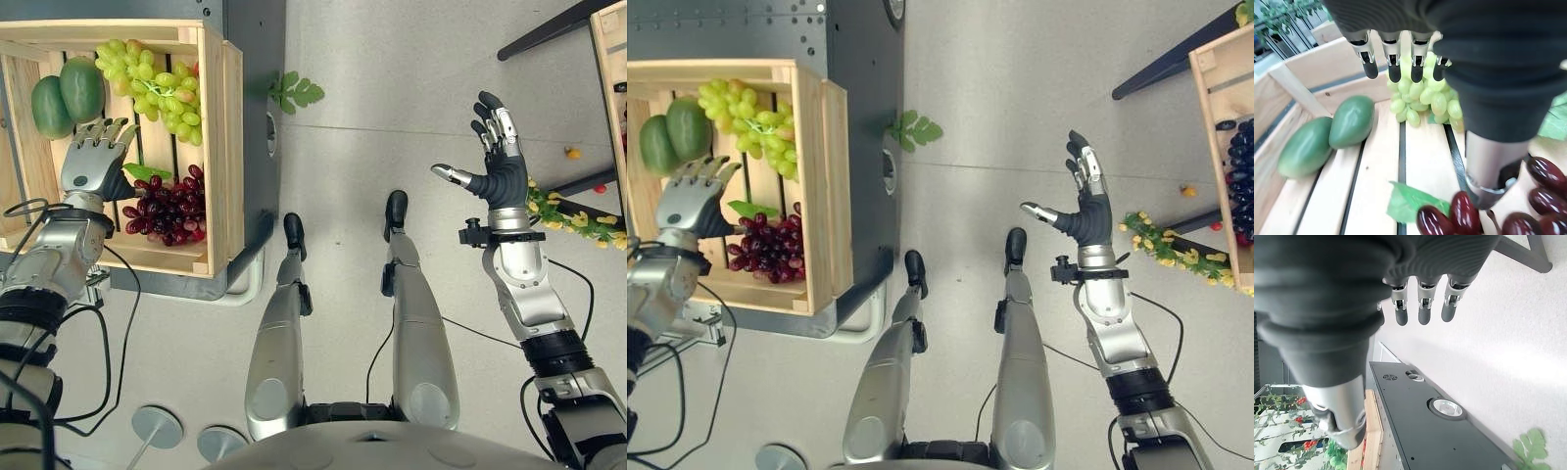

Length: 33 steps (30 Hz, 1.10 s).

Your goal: Pick up the fruits from the basket on one side to the basket on the other side

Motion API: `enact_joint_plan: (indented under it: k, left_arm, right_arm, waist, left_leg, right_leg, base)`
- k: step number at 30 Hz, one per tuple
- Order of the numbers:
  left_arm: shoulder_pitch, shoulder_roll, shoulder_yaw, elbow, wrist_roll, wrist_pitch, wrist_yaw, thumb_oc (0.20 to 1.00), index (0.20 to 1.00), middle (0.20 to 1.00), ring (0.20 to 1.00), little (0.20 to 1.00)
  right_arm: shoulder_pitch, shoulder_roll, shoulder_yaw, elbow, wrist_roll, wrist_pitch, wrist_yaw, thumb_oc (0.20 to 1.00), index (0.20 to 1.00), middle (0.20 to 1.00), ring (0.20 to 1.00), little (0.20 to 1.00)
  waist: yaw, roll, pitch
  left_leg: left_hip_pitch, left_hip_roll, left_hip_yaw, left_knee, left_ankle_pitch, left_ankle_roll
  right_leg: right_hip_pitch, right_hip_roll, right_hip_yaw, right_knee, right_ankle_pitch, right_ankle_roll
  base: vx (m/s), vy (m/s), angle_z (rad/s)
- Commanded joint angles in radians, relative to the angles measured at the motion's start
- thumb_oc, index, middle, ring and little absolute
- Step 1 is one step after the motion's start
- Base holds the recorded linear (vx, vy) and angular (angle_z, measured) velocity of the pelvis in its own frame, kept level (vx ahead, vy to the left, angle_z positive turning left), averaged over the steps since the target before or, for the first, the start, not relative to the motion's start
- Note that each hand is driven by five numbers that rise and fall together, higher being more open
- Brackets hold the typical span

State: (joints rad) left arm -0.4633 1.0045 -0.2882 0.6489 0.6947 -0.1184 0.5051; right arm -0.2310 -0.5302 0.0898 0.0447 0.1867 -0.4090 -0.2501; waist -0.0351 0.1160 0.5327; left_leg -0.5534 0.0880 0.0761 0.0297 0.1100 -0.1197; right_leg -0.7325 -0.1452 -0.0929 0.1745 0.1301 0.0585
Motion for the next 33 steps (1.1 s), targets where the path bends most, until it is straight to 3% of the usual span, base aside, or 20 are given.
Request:
enact_joint_plan:
  k: [1,7,10,11,13,16,20,24,25,28,30,32,33]
  left_arm:
    - [0.024,0.071,0.088,-0.005,0.020,0.031,0.049,1.000,1.000,1.000,1.000,1.000]
    - [-0.037,0.085,0.052,0.017,0.025,0.041,0.053,1.000,1.000,1.000,1.000,1.000]
    - [-0.031,0.057,0.079,-0.015,-0.081,-0.009,0.014,1.000,1.000,1.000,1.000,1.000]
    - [0.004,0.016,0.129,-0.026,-0.173,-0.037,-0.011,1.000,1.000,1.000,1.000,1.000]
    - [0.017,0.017,0.143,-0.045,-0.178,-0.047,-0.027,1.000,1.000,1.000,1.000,1.000]
    - [0.056,-0.048,0.192,-0.081,-0.272,-0.070,-0.052,1.000,1.000,1.000,1.000,1.000]
    - [0.136,-0.200,0.290,-0.302,-0.439,-0.136,-0.056,1.000,1.000,1.000,1.000,1.000]
    - [0.204,-0.375,0.276,-0.427,-0.638,-0.219,-0.098,1.000,1.000,1.000,1.000,1.000]
    - [0.258,-0.431,0.278,-0.514,-0.751,-0.265,-0.140,1.000,1.000,1.000,1.000,1.000]
    - [0.323,-0.455,0.286,-0.587,-0.830,-0.282,-0.205,1.000,1.000,1.000,1.000,1.000]
    - [0.342,-0.458,0.295,-0.623,-0.855,-0.288,-0.244,1.000,1.000,1.000,1.000,1.000]
    - [0.358,-0.475,0.289,-0.634,-0.910,-0.295,-0.318,1.000,1.000,1.000,1.000,1.000]
    - [0.361,-0.475,0.288,-0.635,-0.911,-0.294,-0.320,1.000,1.000,1.000,1.000,1.000]
  right_arm:
    - [0.034,-0.021,-0.015,-0.076,-0.020,-0.072,-0.017,1.000,1.000,1.000,1.000,1.000]
    - [0.023,-0.026,-0.001,-0.071,-0.001,-0.077,-0.011,1.000,1.000,1.000,1.000,1.000]
    - [0.022,-0.019,-0.002,-0.072,0.003,-0.068,-0.012,1.000,1.000,1.000,1.000,1.000]
    - [0.030,-0.006,-0.007,-0.059,0.002,-0.062,-0.008,1.000,1.000,1.000,1.000,1.000]
    - [0.029,-0.003,-0.009,-0.057,0.004,-0.061,-0.001,1.000,1.000,1.000,1.000,1.000]
    - [0.029,0.006,-0.003,-0.063,0.018,-0.049,0.030,1.000,1.000,1.000,1.000,1.000]
    - [-0.031,0.010,0.042,-0.072,-0.032,-0.015,0.034,1.000,1.000,1.000,1.000,1.000]
    - [-0.045,0.040,0.055,-0.048,-0.030,0.009,0.024,1.000,1.000,1.000,1.000,1.000]
    - [-0.024,0.071,0.048,-0.033,0.014,0.013,0.029,1.000,1.000,1.000,1.000,1.000]
    - [0.011,0.088,0.048,-0.022,0.040,0.022,0.037,1.000,1.000,1.000,1.000,1.000]
    - [0.042,0.082,0.035,-0.020,0.038,0.029,0.048,1.000,1.000,1.000,1.000,1.000]
    - [0.090,0.059,0.023,-0.029,0.019,0.045,0.085,1.000,1.000,1.000,1.000,1.000]
    - [0.095,0.060,0.022,-0.030,0.019,0.046,0.086,1.000,1.000,1.000,1.000,1.000]
  waist:
    - [0.014,-0.020,-0.013]
    - [0.004,-0.029,-0.013]
    - [0.008,-0.034,-0.013]
    - [0.014,-0.039,-0.013]
    - [0.013,-0.043,-0.013]
    - [0.016,-0.060,-0.013]
    - [0.043,-0.096,-0.013]
    - [0.073,-0.118,-0.013]
    - [0.096,-0.127,-0.013]
    - [0.109,-0.134,-0.047]
    - [0.111,-0.145,-0.082]
    - [0.105,-0.150,-0.154]
    - [0.107,-0.149,-0.155]
  left_leg:
    - [-0.048,-0.029,0.015,0.154,-0.088,0.039]
    - [-0.049,-0.030,0.013,0.152,-0.085,0.039]
    - [-0.047,-0.030,0.015,0.150,-0.085,0.039]
    - [-0.040,-0.028,0.012,0.157,-0.095,0.041]
    - [-0.048,-0.027,0.010,0.158,-0.084,0.041]
    - [-0.041,-0.021,-0.002,0.167,-0.085,0.039]
    - [-0.013,-0.007,-0.048,0.147,-0.068,0.026]
    - [0.105,-0.003,-0.111,0.090,-0.044,0.002]
    - [0.181,-0.010,-0.138,0.067,-0.043,-0.001]
    - [0.238,-0.021,-0.158,0.050,-0.046,0.002]
    - [0.258,-0.019,-0.121,0.074,-0.055,-0.004]
    - [0.329,0.024,0.020,0.075,-0.061,0.003]
    - [0.334,0.024,0.021,0.071,-0.060,0.003]
  right_leg:
    - [0.060,-0.011,0.017,0.055,-0.101,0.114]
    - [0.064,-0.009,0.016,0.047,-0.095,0.115]
    - [0.063,-0.008,0.016,0.046,-0.092,0.115]
    - [0.071,-0.005,0.016,0.053,-0.100,0.115]
    - [0.065,-0.005,0.015,0.051,-0.091,0.113]
    - [0.081,-0.001,0.005,0.057,-0.100,0.109]
    - [0.132,0.006,-0.039,0.058,-0.108,0.101]
    - [0.274,0.003,-0.126,0.058,-0.128,0.096]
    - [0.364,-0.002,-0.160,0.065,-0.148,0.090]
    - [0.443,-0.009,-0.187,0.046,-0.150,0.089]
    - [0.518,-0.029,-0.230,0.007,-0.143,0.092]
    - [0.610,-0.054,-0.292,-0.046,-0.135,0.099]
    - [0.615,-0.052,-0.292,-0.052,-0.133,0.100]
  base:
    - [-0.01,-0.011,-0.05]
    - [0.00,0.000,-0.01]
    - [0.00,0.000,0.00]
    - [0.00,0.000,0.00]
    - [0.00,-0.020,0.01]
    - [0.01,-0.070,0.03]
    - [0.00,-0.174,0.21]
    - [0.11,-0.222,0.51]
    - [0.16,-0.122,0.71]
    - [0.17,-0.061,0.78]
    - [0.16,0.000,0.77]
    - [0.20,0.148,0.96]
    - [0.18,0.129,1.08]
